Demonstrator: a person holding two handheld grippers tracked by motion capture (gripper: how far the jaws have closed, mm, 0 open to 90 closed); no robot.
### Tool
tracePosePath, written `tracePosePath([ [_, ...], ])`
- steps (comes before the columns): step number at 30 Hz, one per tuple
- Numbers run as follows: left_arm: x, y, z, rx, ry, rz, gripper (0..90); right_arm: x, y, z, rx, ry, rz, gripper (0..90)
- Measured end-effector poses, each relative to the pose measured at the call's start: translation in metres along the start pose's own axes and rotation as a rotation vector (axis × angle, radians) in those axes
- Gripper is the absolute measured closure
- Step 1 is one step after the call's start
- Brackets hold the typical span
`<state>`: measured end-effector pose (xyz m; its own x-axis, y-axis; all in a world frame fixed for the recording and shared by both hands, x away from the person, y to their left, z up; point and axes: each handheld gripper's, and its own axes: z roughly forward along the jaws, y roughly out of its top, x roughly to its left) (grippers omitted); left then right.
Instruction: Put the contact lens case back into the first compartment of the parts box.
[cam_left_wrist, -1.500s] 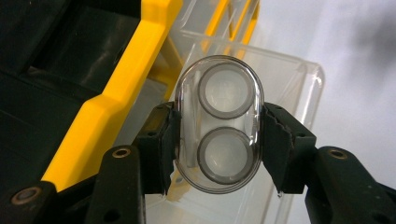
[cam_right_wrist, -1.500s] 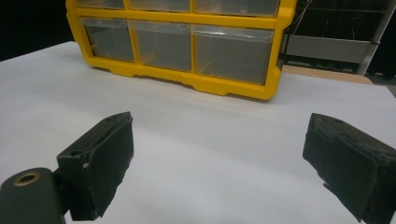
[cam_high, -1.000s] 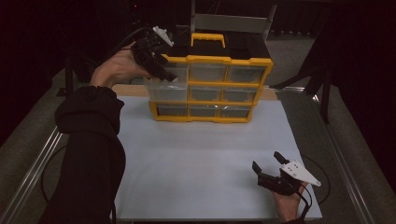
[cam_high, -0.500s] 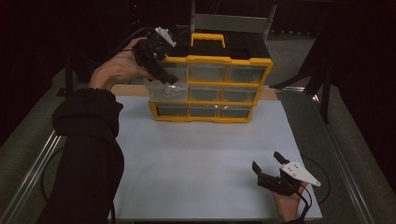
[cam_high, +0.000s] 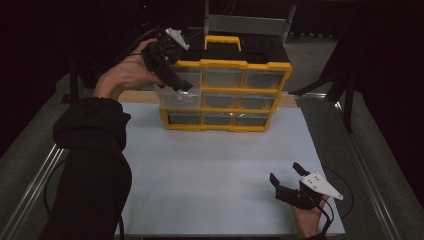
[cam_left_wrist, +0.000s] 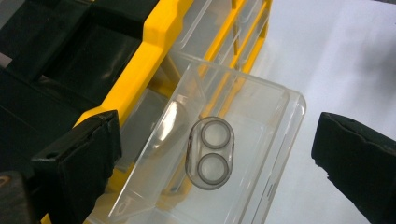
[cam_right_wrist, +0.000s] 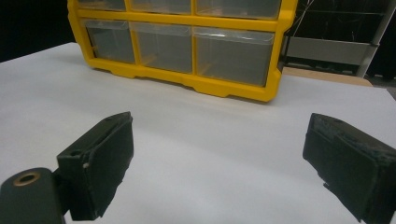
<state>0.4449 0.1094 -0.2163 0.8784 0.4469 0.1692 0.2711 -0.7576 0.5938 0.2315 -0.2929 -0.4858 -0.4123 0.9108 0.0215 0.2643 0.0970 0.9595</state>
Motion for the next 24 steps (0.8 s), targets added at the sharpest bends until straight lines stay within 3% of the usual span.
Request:
tracePosePath([
  [9,-0.002,-0.002,0.005,0.006,-0.009,0.002,0.8,0.000,0.000,0.000,-0.001,0.001,0.001,8.6],
  [15,-0.006,-0.004,0.007,0.020,-0.010,0.024,0.3,0.001,0.000,0.000,-0.002,0.000,0.001,8.6],
  [24,-0.007,-0.015,0.003,-0.022,-0.030,0.012,0.2,0.001,0.000,0.001,0.002,0.004,-0.001,8.6],
])
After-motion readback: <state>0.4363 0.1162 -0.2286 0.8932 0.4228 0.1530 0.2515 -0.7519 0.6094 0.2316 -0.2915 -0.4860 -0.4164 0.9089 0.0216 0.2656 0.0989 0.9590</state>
